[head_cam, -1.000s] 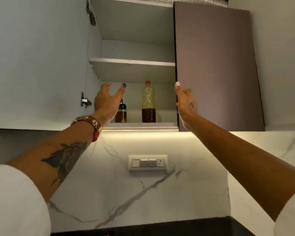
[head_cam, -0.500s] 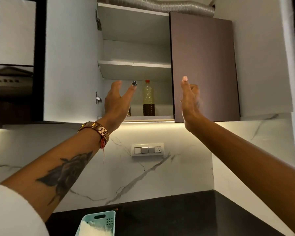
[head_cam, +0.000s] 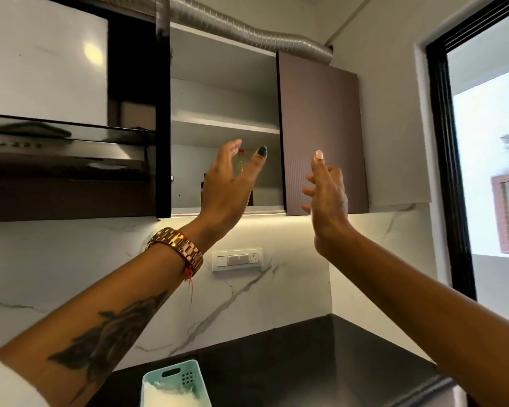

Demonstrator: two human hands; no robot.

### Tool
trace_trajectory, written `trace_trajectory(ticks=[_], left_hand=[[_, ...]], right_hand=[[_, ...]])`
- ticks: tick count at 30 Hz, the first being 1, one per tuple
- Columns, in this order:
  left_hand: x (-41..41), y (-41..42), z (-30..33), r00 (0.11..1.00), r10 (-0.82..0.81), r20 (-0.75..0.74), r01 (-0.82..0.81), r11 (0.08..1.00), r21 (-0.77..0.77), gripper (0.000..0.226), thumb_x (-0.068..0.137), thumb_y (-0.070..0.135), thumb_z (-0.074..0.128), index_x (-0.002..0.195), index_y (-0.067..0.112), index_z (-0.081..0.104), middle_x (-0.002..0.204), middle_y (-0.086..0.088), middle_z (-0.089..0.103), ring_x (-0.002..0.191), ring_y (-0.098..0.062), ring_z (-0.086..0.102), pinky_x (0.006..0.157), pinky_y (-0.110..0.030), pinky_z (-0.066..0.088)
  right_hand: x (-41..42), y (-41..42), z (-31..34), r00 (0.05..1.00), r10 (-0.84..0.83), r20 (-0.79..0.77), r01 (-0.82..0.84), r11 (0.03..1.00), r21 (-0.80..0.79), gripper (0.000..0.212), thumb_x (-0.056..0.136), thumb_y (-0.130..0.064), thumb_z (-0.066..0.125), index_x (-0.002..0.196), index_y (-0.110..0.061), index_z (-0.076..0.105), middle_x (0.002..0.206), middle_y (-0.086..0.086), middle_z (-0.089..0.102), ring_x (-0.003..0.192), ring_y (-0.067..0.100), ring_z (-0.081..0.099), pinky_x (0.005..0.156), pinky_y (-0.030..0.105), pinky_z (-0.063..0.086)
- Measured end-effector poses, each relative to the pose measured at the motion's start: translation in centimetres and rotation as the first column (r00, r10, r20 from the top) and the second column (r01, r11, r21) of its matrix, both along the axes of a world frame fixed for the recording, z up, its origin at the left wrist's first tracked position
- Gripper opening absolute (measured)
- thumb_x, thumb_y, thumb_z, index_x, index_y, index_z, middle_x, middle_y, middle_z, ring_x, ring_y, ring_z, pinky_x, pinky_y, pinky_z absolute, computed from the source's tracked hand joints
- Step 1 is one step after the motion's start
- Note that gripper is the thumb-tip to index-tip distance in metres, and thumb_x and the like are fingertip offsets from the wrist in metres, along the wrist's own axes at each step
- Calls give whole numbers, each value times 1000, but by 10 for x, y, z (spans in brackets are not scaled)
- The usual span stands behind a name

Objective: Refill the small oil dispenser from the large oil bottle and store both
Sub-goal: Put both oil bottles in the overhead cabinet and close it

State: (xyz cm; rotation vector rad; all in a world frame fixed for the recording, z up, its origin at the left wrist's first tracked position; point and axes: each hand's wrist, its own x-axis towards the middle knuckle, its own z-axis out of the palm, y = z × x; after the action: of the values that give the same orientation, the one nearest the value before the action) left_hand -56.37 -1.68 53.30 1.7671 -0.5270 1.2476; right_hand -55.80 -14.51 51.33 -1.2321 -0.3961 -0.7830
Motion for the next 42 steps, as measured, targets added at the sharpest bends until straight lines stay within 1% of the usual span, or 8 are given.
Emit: trace_trajectory(ticks=[15, 19, 25, 29, 32, 36, 40, 42], left_hand=[[-80, 70, -4, 975, 72, 211, -54, 995, -89, 49, 93, 39, 48, 136, 18, 39, 144, -2, 41, 128, -17, 43, 82, -5, 35], [-79, 95, -14, 969, 134, 208, -115, 988, -101, 45, 94, 36, 48, 134, 18, 42, 141, -2, 44, 126, -15, 44, 76, 2, 38], [-48, 138, -18, 977, 130, 170, -115, 989, -96, 42, 97, 34, 40, 138, 21, 39, 143, -1, 42, 128, -14, 42, 93, -16, 35], [-15, 156, -19, 993, 23, 116, -22, 1000, -8, 52, 93, 44, 31, 143, 29, 28, 150, -1, 30, 135, -17, 33, 108, -38, 34], [10, 164, -21, 994, -44, 103, 34, 995, 94, 55, 90, 44, 28, 144, 31, 21, 153, 2, 24, 139, -17, 27, 111, -46, 31], [45, 168, -24, 985, -136, 103, 113, 972, 205, 59, 92, 43, 23, 147, 24, 14, 156, 2, 17, 142, -13, 19, 116, -40, 23], [79, 157, -32, 963, -192, 188, 133, 949, 286, 60, 96, 43, 21, 149, 19, 7, 157, 4, 7, 143, -5, 8, 117, -24, 13], [97, 149, -35, 954, -149, 260, 73, 957, 282, 55, 99, 28, 26, 149, 16, 6, 158, 1, 4, 144, -8, 5, 119, -35, 14]], right_hand=[[-83, 67, -9, 983, 154, 100, -144, 984, -104, 18, 97, -44, 33, 105, -29, 39, 89, -18, 44, 92, 9, 48, 80, 26, 42], [-93, 92, -20, 981, 164, 99, -150, 980, -132, 18, 97, -42, 34, 106, -28, 39, 101, -12, 48, 96, 10, 49, 80, 25, 42], [-86, 139, -27, 969, 91, 228, -30, 965, -260, 29, 96, -37, 41, 121, -23, 46, 121, -4, 52, 107, 7, 49, 88, 21, 42], [-66, 175, -27, 885, -34, 465, 207, 923, -325, 43, 91, -40, 35, 126, -20, 48, 119, -13, 49, 105, -9, 44, 87, -4, 28], [-43, 195, -24, 841, -117, 528, 373, 832, -410, 63, 90, -45, 25, 139, -7, 38, 149, 8, 32, 140, 15, 23, 111, 13, 4], [-6, 199, -24, 626, -295, 722, 683, 654, -325, 68, 96, -43, 4, 137, 0, 38, 143, 22, 38, 136, 34, 31, 114, 46, 22], [25, 194, -32, 593, -256, 763, 641, 725, -254, 57, 97, -48, 14, 133, -7, 27, 141, 24, 29, 129, 46, 35, 110, 53, 20], [29, 192, -33, 591, -283, 755, 646, 728, -232, 66, 97, -46, 16, 133, 5, 37, 139, 30, 33, 127, 49, 35, 114, 37, 6]])
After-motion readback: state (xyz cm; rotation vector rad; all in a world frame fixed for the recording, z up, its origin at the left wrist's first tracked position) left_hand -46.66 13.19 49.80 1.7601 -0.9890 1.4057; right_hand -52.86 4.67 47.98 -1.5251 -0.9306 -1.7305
